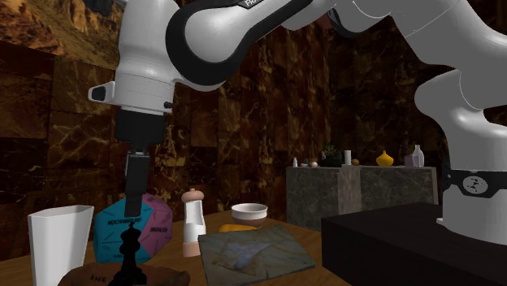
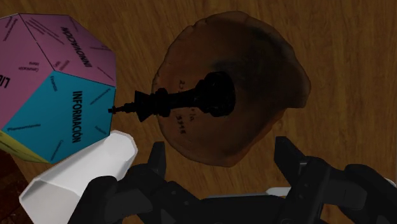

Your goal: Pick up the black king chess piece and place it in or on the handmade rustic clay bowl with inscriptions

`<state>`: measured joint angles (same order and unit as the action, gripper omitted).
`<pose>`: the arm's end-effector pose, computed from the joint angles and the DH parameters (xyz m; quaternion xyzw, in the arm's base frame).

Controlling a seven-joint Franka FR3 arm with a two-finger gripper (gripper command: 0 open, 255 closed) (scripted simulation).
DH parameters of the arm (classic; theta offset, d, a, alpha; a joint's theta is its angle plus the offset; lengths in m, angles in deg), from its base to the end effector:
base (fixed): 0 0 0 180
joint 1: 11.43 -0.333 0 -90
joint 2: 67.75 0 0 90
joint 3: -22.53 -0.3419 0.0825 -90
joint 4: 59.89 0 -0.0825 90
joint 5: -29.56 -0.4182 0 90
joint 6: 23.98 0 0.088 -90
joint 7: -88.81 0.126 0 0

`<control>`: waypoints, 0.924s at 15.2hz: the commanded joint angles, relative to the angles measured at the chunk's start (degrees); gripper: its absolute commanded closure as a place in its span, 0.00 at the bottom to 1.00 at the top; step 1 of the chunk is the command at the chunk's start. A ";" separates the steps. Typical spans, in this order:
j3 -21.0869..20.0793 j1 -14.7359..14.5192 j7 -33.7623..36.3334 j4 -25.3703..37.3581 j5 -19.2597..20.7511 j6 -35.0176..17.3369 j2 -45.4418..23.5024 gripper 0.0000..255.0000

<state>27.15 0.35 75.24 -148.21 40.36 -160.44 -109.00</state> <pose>0.7356 -0.2113 0.2203 0.9924 0.0511 0.0333 0.1069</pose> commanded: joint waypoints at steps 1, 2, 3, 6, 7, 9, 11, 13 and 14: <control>0.00 0.00 0.00 0.00 0.00 0.00 0.00 0.00; 0.00 0.00 0.00 0.00 0.00 0.00 0.00 0.00; -0.04 -0.21 0.01 -0.47 -0.01 1.02 1.46 0.00; -0.16 -0.78 0.00 -1.31 -0.05 4.09 5.30 0.00; -0.16 -0.78 0.01 -1.33 -0.05 4.07 5.31 0.00; -0.16 -0.78 0.00 -1.31 -0.05 4.09 5.30 0.00; -0.16 -0.78 0.00 -1.31 -0.05 4.09 5.30 0.00; -0.16 -0.78 0.00 -1.31 -0.05 4.09 5.30 0.00; -0.16 -0.78 0.00 -1.31 -0.05 4.09 5.30 0.00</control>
